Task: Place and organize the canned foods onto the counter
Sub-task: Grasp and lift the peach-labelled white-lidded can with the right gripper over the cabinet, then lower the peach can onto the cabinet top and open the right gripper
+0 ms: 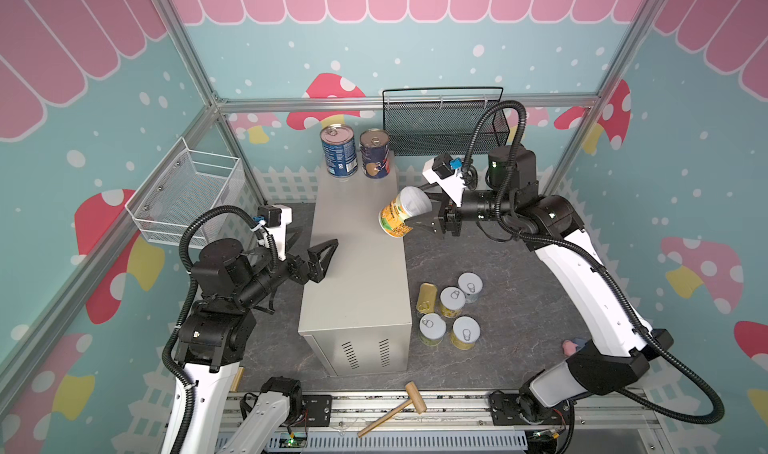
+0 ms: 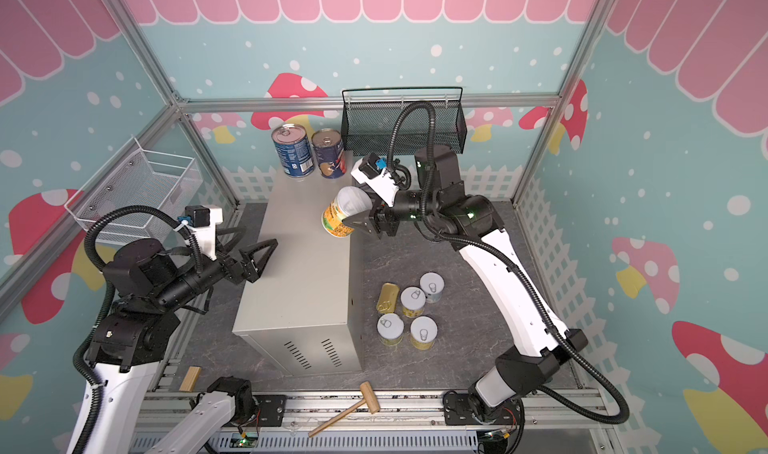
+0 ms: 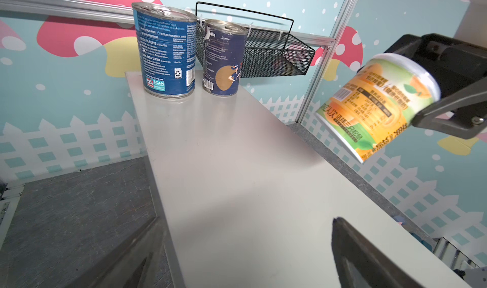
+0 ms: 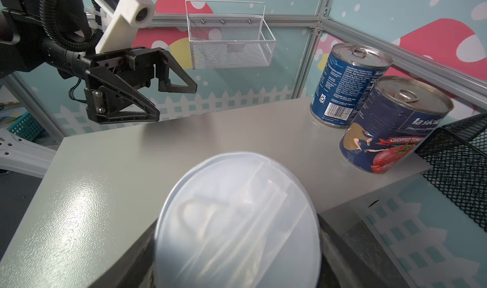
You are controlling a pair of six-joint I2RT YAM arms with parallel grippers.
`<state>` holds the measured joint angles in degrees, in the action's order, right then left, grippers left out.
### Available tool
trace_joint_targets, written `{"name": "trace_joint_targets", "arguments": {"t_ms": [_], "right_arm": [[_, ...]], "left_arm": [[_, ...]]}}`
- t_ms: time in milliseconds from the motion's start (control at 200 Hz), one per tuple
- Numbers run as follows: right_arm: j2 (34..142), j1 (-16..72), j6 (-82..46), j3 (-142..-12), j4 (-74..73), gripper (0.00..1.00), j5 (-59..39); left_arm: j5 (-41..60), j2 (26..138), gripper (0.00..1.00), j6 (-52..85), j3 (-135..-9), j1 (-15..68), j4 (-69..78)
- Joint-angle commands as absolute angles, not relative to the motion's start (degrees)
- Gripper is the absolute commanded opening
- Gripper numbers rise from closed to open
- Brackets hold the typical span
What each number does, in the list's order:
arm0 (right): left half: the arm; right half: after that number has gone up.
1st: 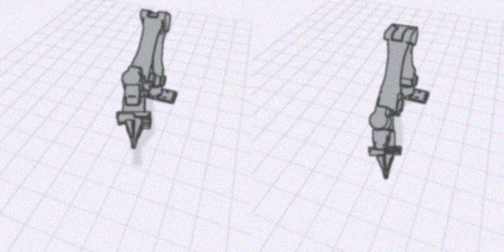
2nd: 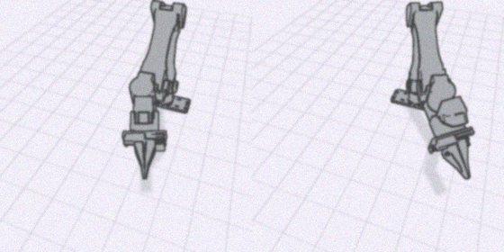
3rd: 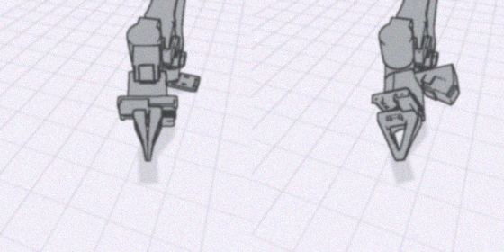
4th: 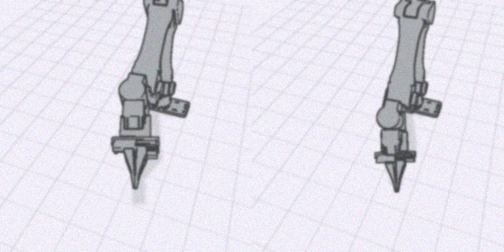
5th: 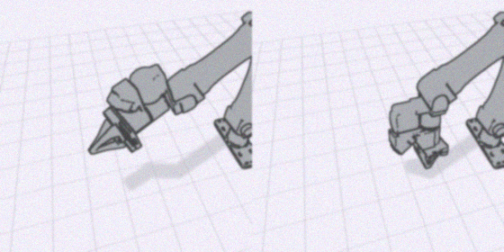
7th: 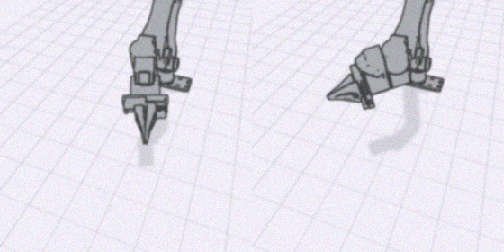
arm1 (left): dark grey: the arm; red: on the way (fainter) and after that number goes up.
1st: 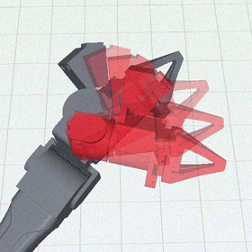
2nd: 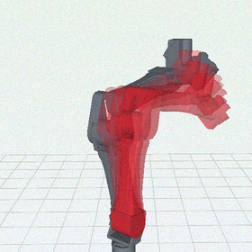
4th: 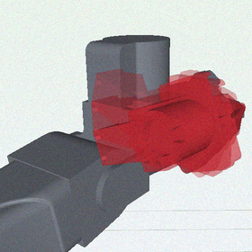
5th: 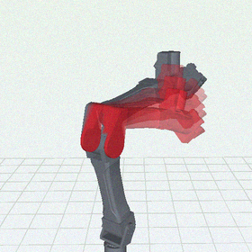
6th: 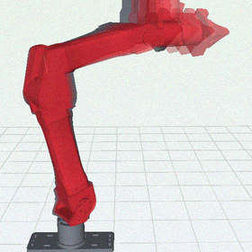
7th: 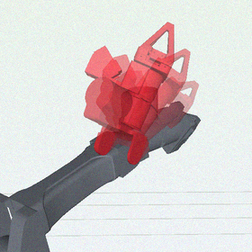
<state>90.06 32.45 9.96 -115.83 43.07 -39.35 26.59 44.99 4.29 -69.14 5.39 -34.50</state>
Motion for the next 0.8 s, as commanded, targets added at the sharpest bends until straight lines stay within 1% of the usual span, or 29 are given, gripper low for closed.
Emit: {"name": "trace_joint_targets", "arguments": {"t_ms": [0, 200, 500, 575, 796], "right_arm": [[92.5, 34.2, 11.7, -120.4, 43.7, 0.68, -40.8], [98.5, 37.3, 12.0, -127.0, 47.1, 0.69, -38.0], [105.1, 41.1, 11.3, -134.1, 47.9, 0.78, -35.1], [106.3, 41.6, 11.2, -135.7, 47.7, 0.82, -35.0], [108.0, 42.5, 9.8, -137.3, 45.0, 0.84, -35.2]], "left_arm": [[26.0, 44.2, 0.99, 3.1, -69.2, 5.6, -35.4], [25.6, 44.1, 0.99, 2.5, -68.9, 5.6, -35.4], [25.1, 44.4, 0.99, 2.2, -68.3, 5.6, -34.8], [25.2, 44.5, 0.99, 2.2, -68.5, 5.6, -34.8], [25.5, 44.8, 0.99, 2.4, -68.9, 5.6, -34.7]]}}
